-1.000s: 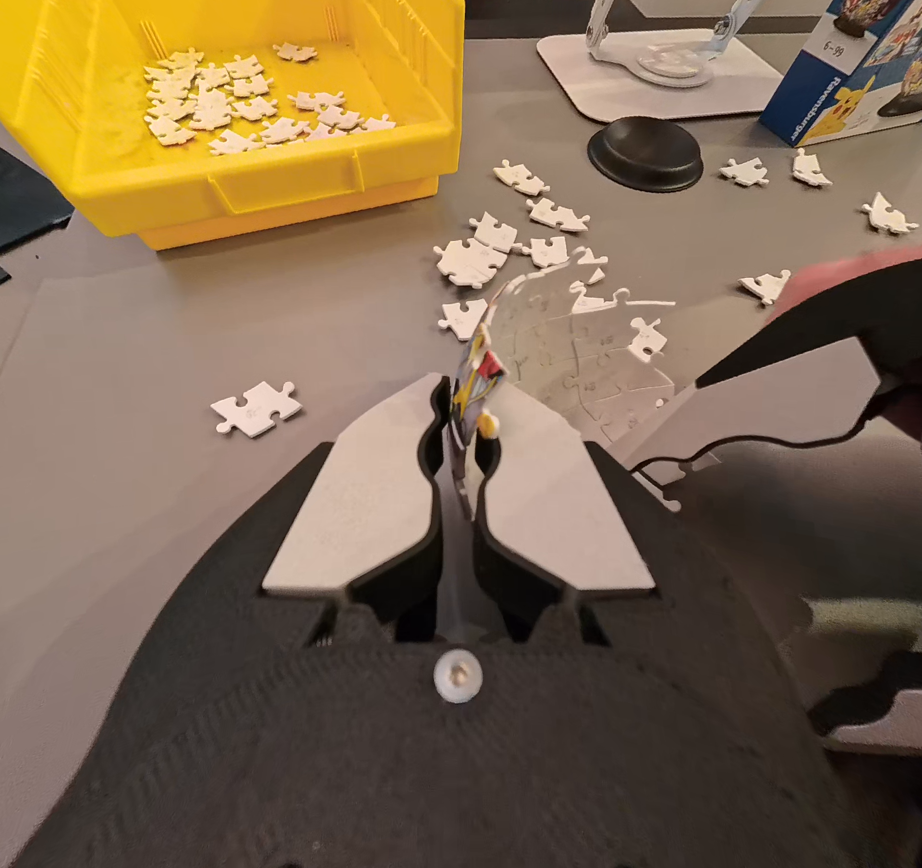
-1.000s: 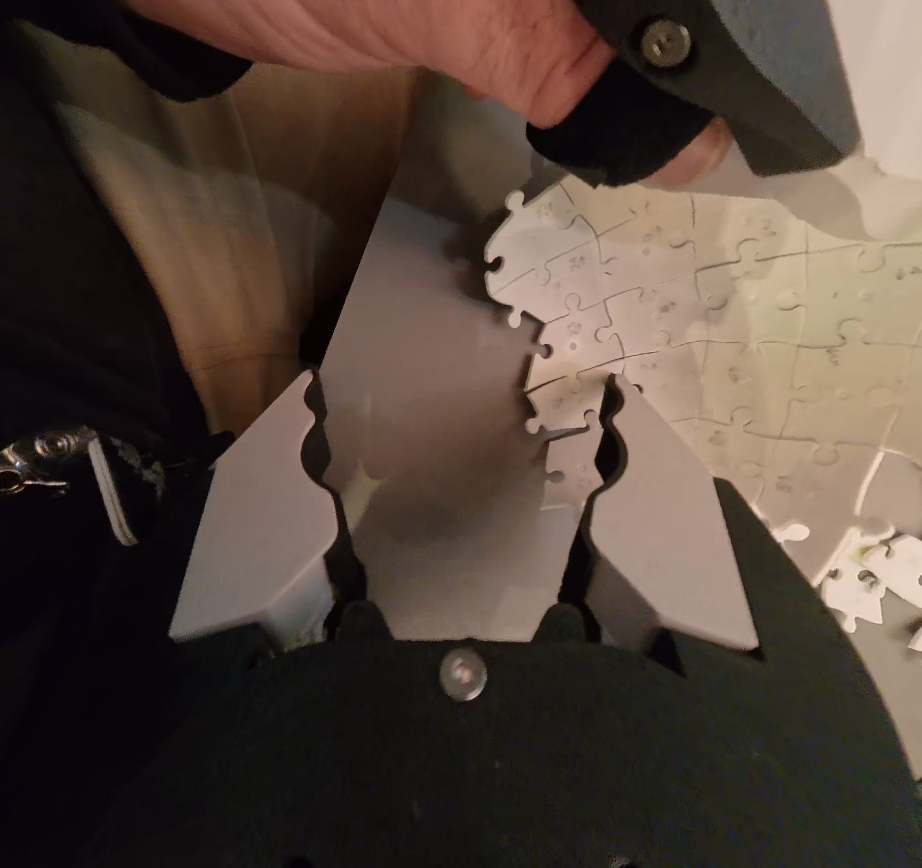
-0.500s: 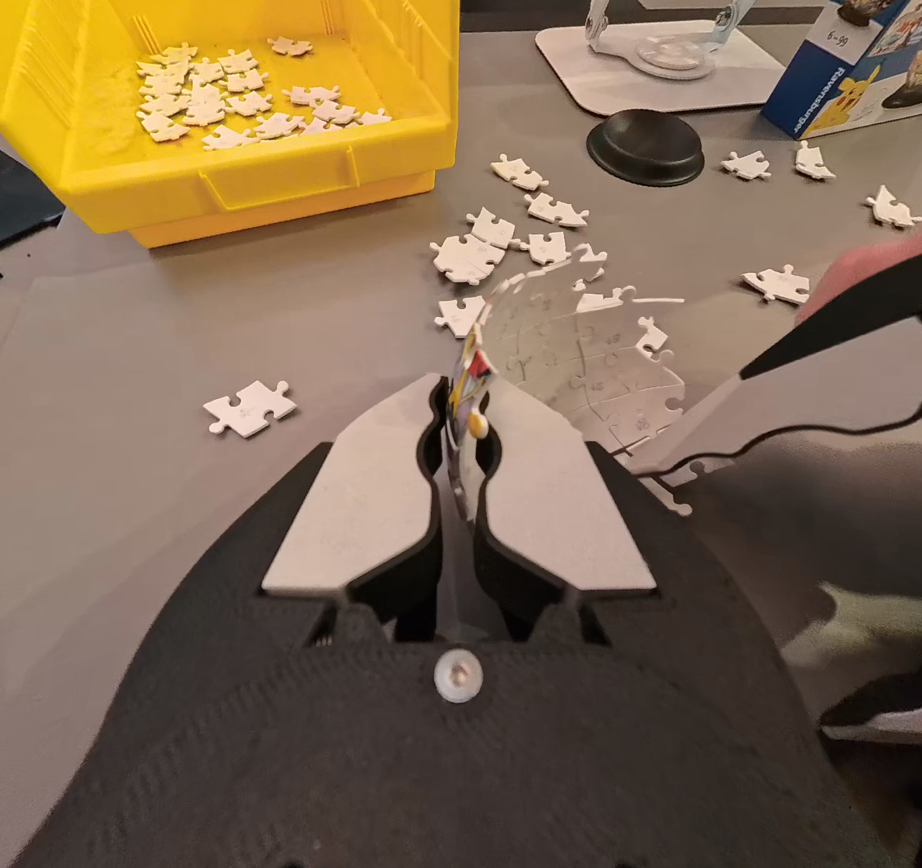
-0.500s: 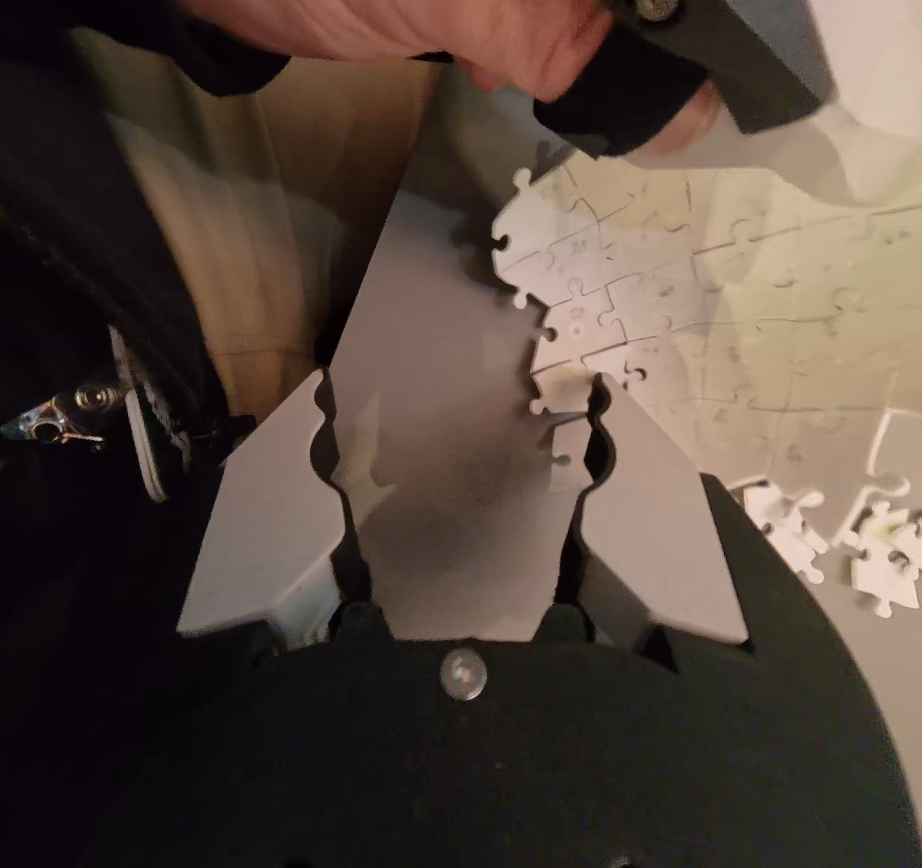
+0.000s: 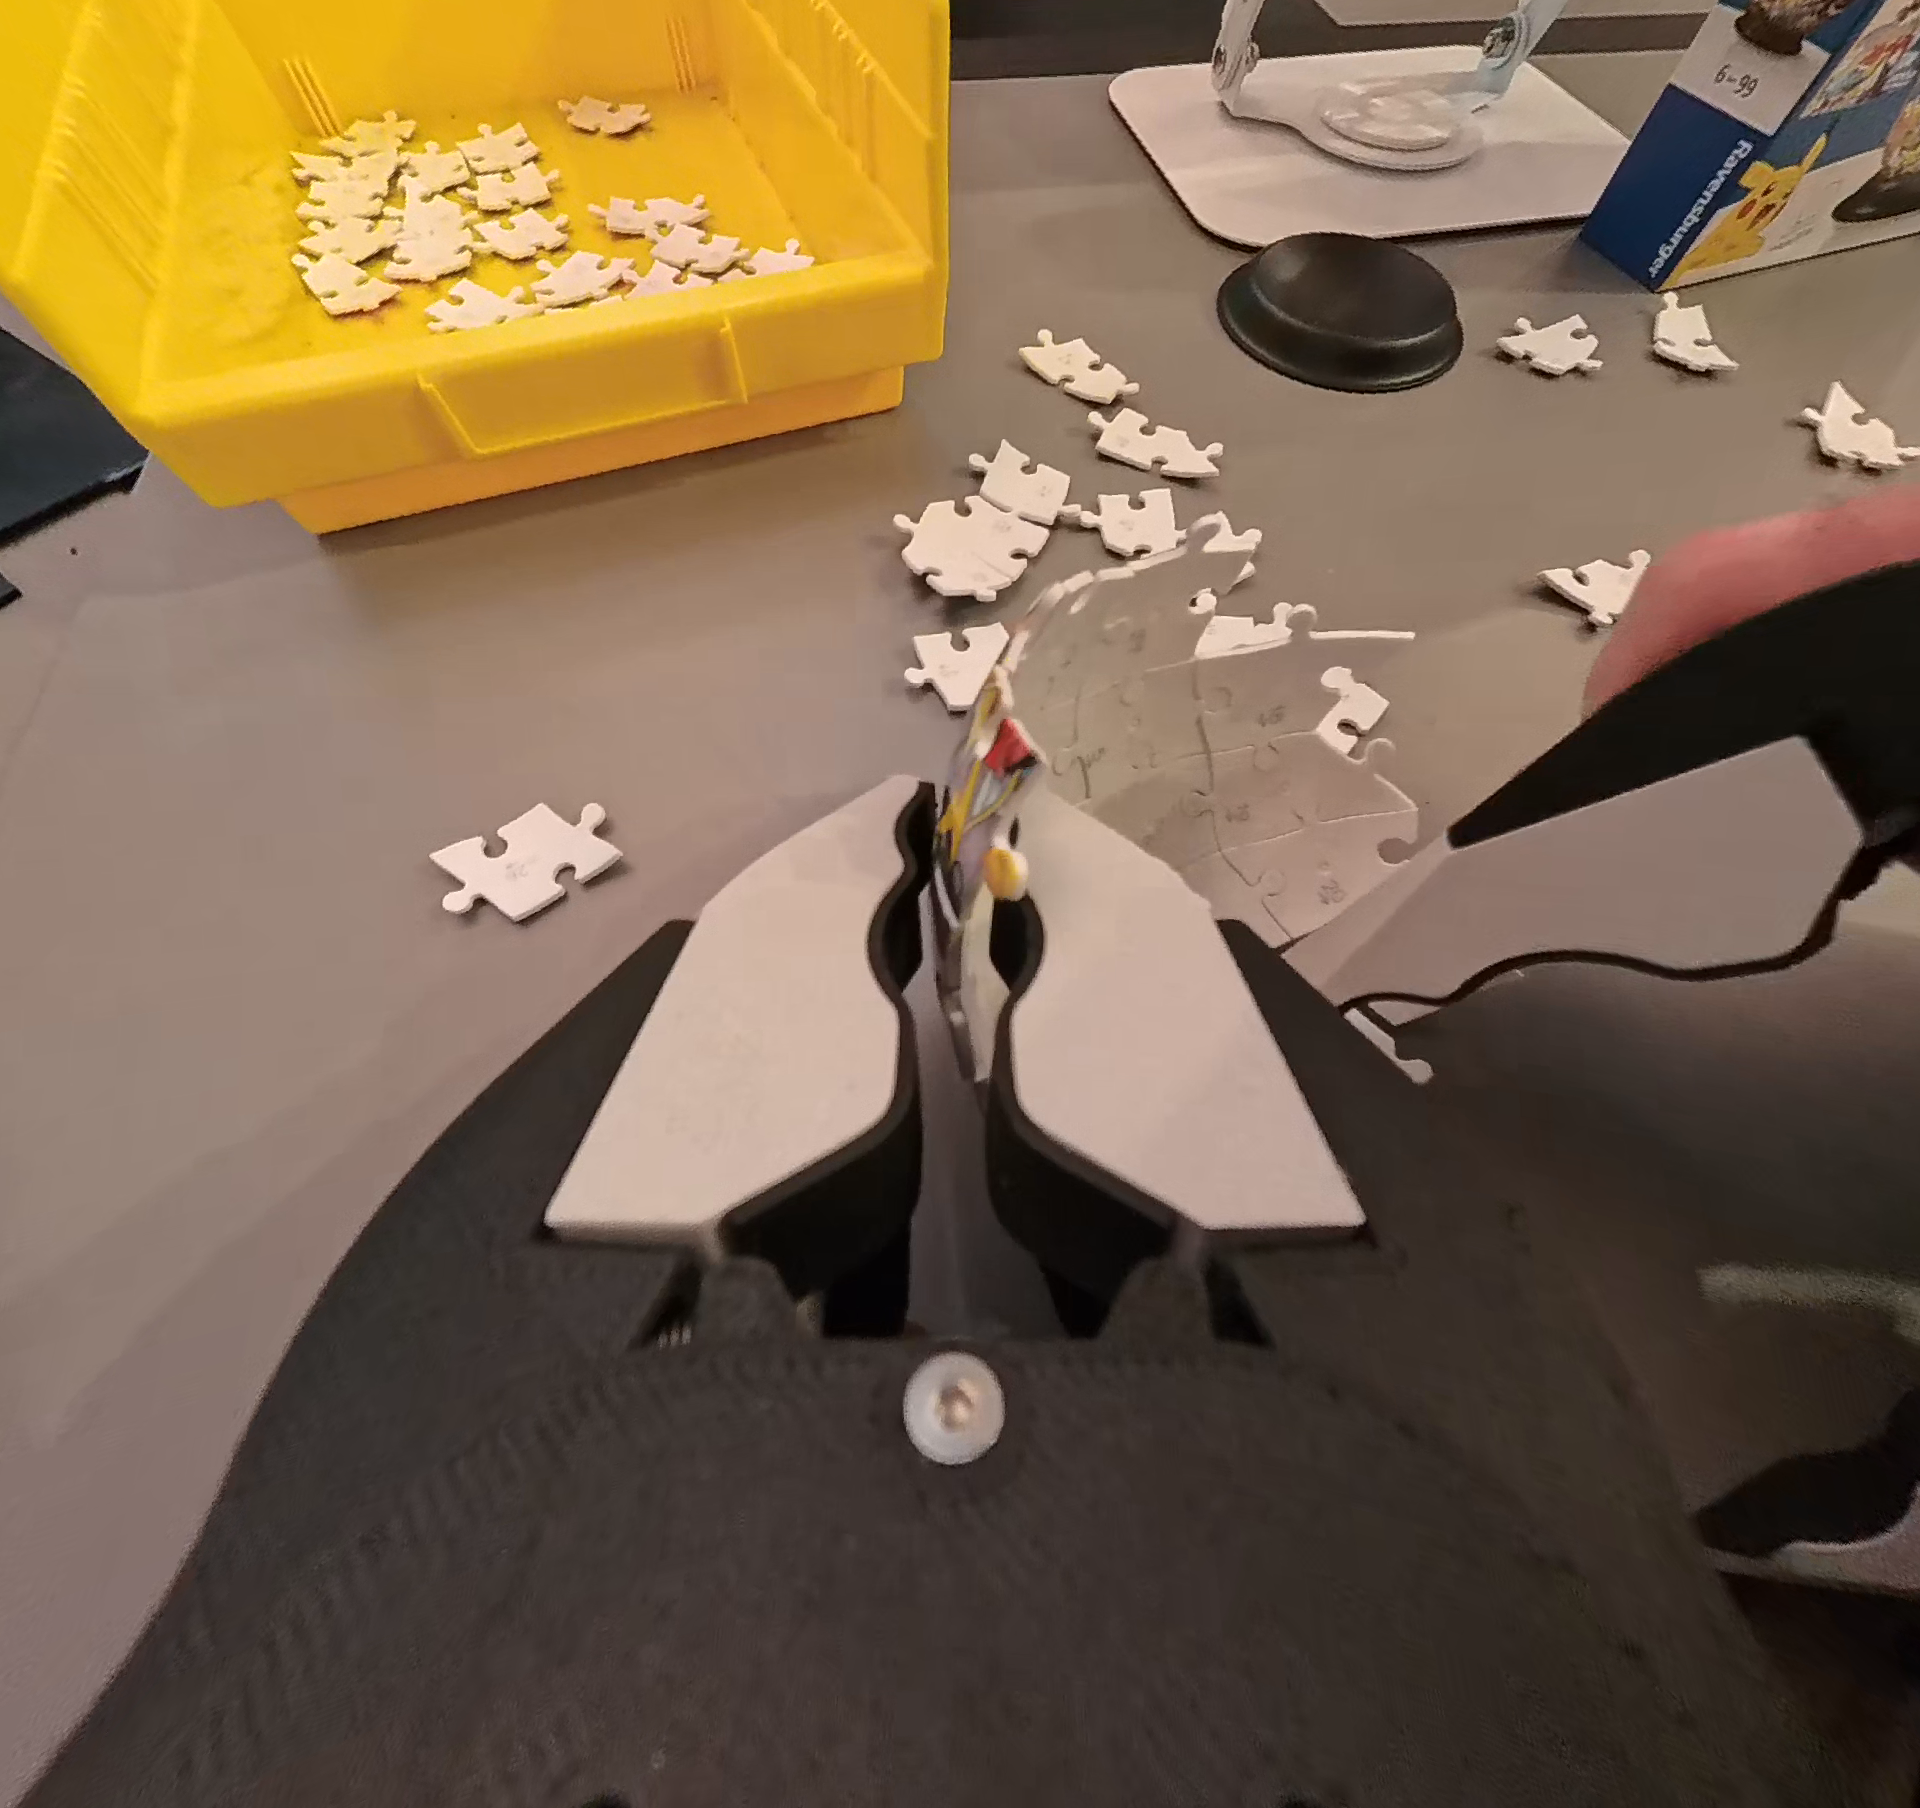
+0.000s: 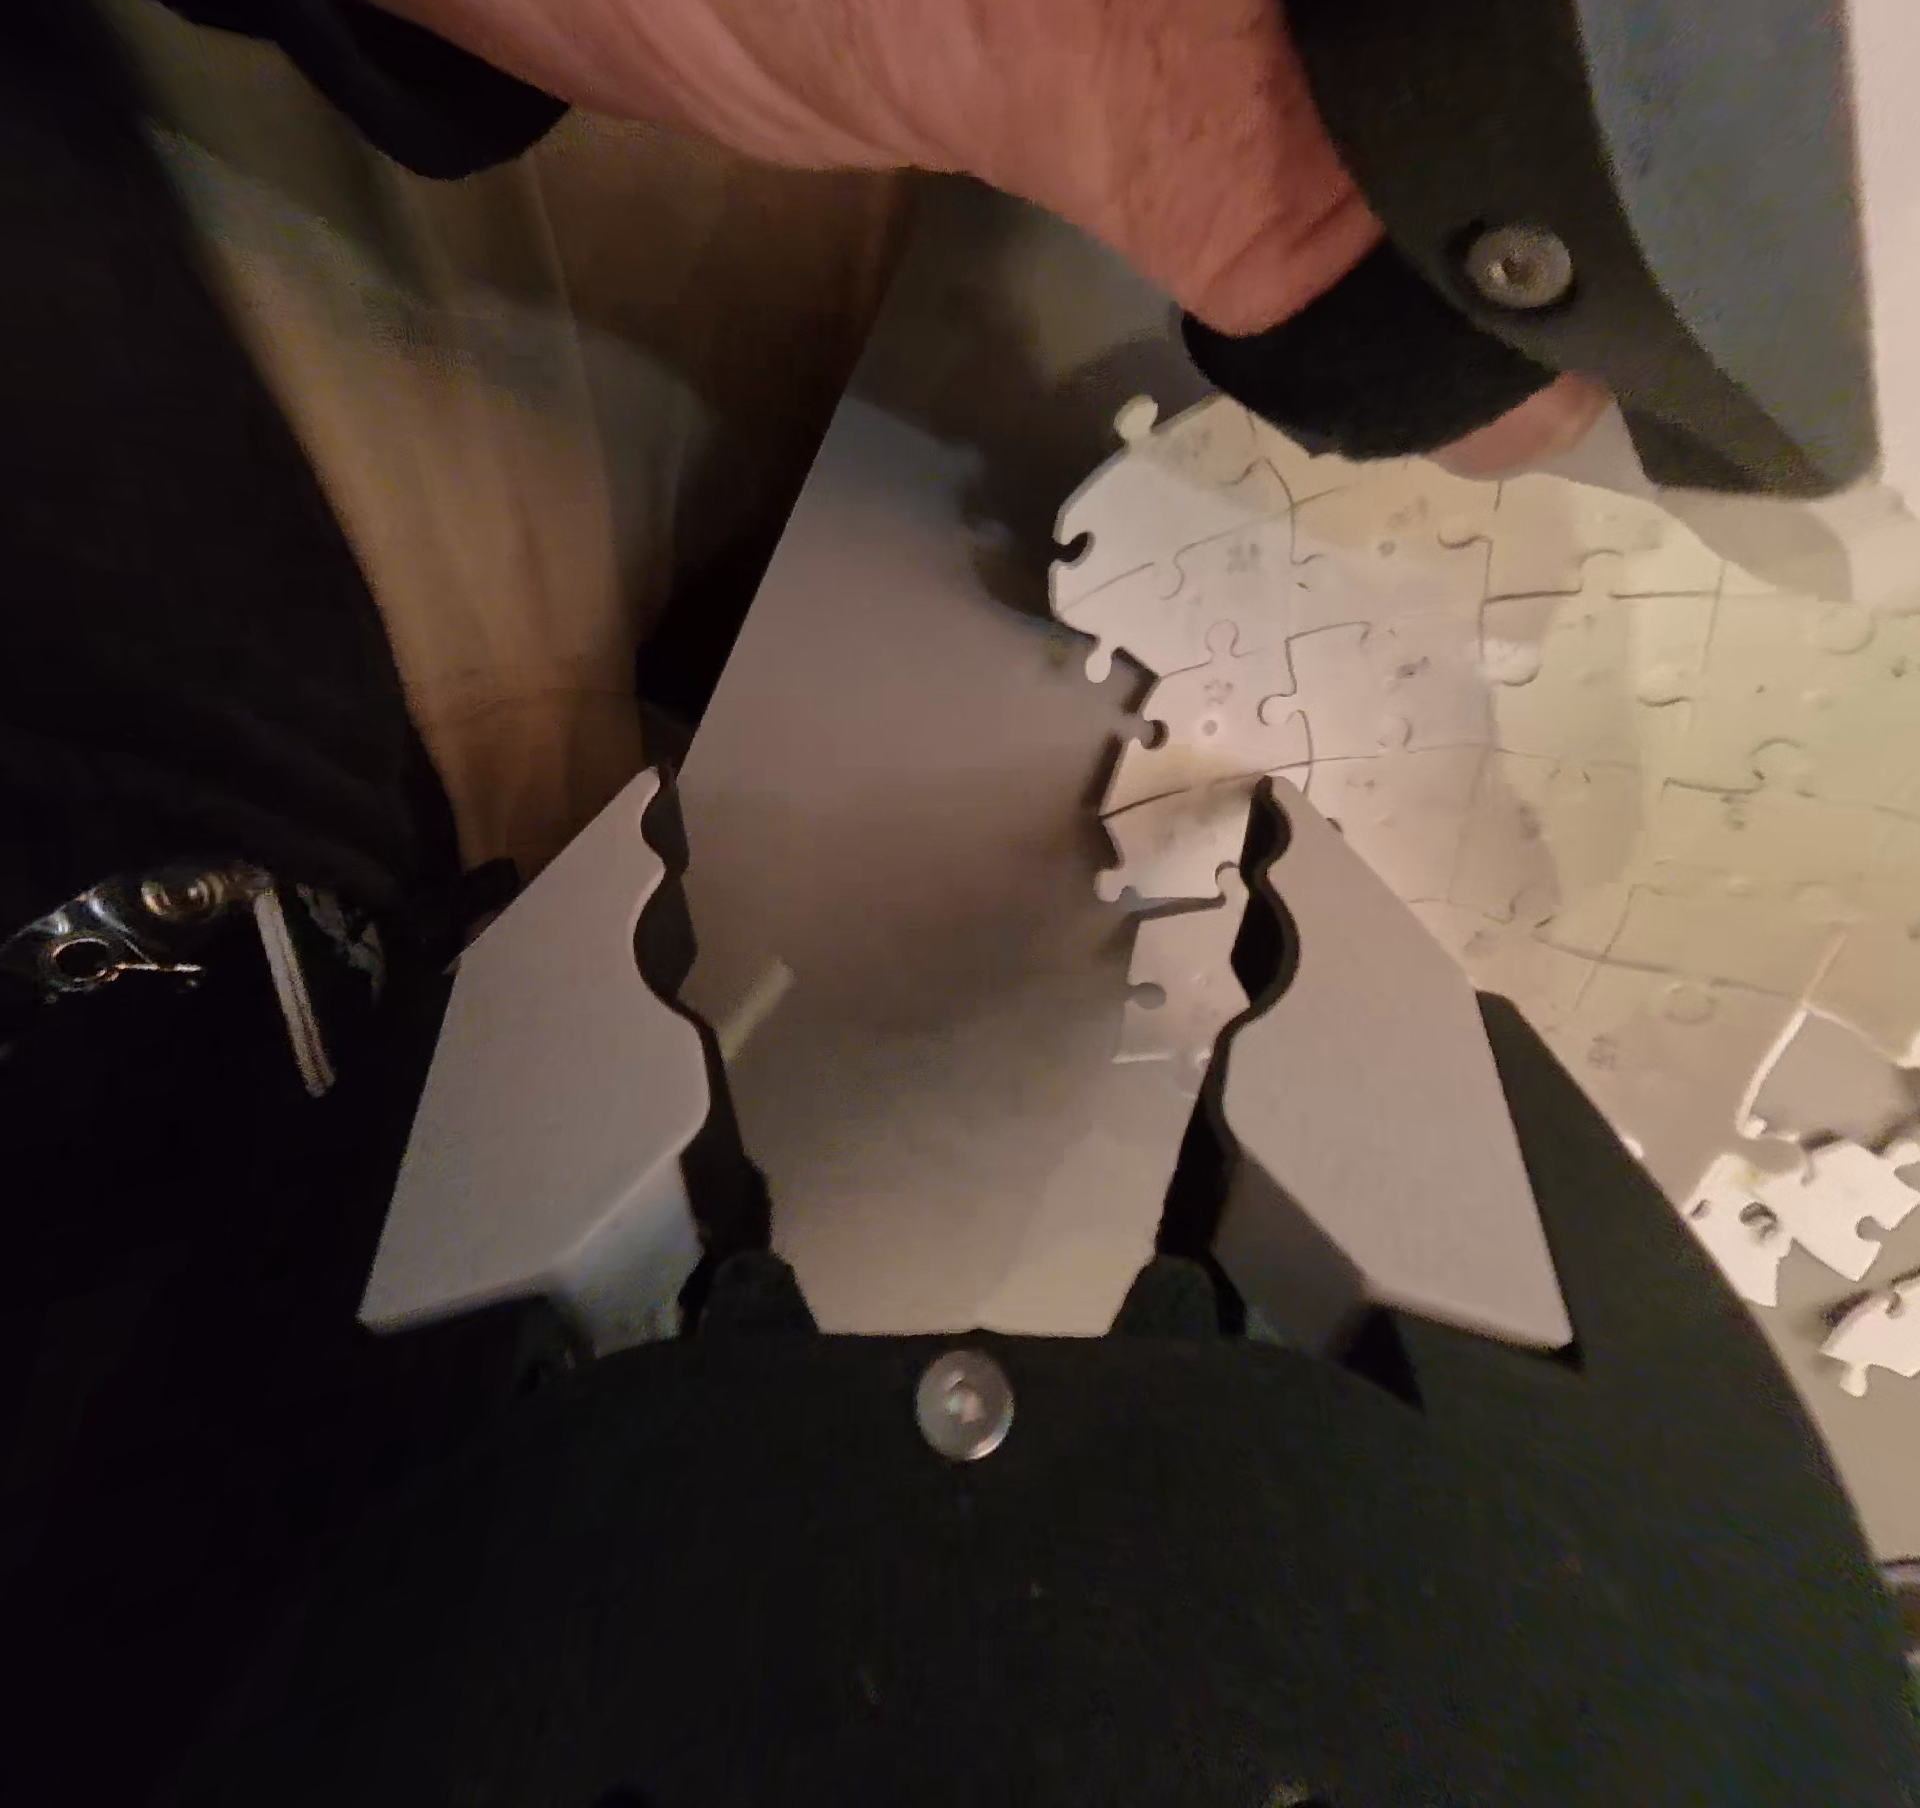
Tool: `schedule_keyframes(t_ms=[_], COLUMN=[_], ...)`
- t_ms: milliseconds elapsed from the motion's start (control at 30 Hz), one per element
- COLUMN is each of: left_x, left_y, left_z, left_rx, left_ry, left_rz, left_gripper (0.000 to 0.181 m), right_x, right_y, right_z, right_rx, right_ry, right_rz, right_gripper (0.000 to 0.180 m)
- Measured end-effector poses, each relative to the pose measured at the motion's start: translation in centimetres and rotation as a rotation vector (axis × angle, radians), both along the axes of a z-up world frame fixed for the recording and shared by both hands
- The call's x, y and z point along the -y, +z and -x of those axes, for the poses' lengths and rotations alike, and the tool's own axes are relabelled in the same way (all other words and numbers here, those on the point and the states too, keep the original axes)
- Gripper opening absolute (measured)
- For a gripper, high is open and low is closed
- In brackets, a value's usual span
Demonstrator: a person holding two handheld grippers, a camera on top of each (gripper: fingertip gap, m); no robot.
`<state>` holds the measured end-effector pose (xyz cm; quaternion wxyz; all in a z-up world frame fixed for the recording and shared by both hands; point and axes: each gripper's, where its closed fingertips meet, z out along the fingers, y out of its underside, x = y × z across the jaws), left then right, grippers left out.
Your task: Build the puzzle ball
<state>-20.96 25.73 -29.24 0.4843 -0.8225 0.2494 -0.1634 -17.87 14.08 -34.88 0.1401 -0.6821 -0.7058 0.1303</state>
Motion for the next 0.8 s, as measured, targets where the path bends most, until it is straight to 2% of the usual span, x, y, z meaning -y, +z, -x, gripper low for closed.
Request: schedule_keyframes(t_ms=[200, 367, 500, 700, 800], left_x=[-0.1, 0.0, 0.0, 0.0, 0.0], left_y=[-0.1, -0.4, -0.5, -0.6, -0.7], left_z=[0.1, 0.3, 0.4, 0.5, 0.6], left_rx=[-0.003, -0.001, 0.005, 0.023, 0.027], left_ry=[0.004, 0.009, 0.014, 0.025, 0.028], left_rz=[-0.001, 0.007, 0.016, 0.028, 0.034], left_gripper=[0.008, 0.009, 0.009, 0.009, 0.009], right_x=[0.0, 0.3, 0.0, -2.5, -3.4], right_y=[-0.1, 1.3, 4.4, 4.3, 4.3], right_z=[0.0, -0.3, -1.7, -3.1, -3.3], right_rx=[0.074, -0.049, -0.212, -0.444, -0.498], right_ry=[0.024, -0.043, -0.213, -0.631, -0.701], right_rz=[-0.002, 0.039, 0.142, 0.379, 0.349], right_gripper=[0.106, 0.095, 0.082, 0.054, 0.052])
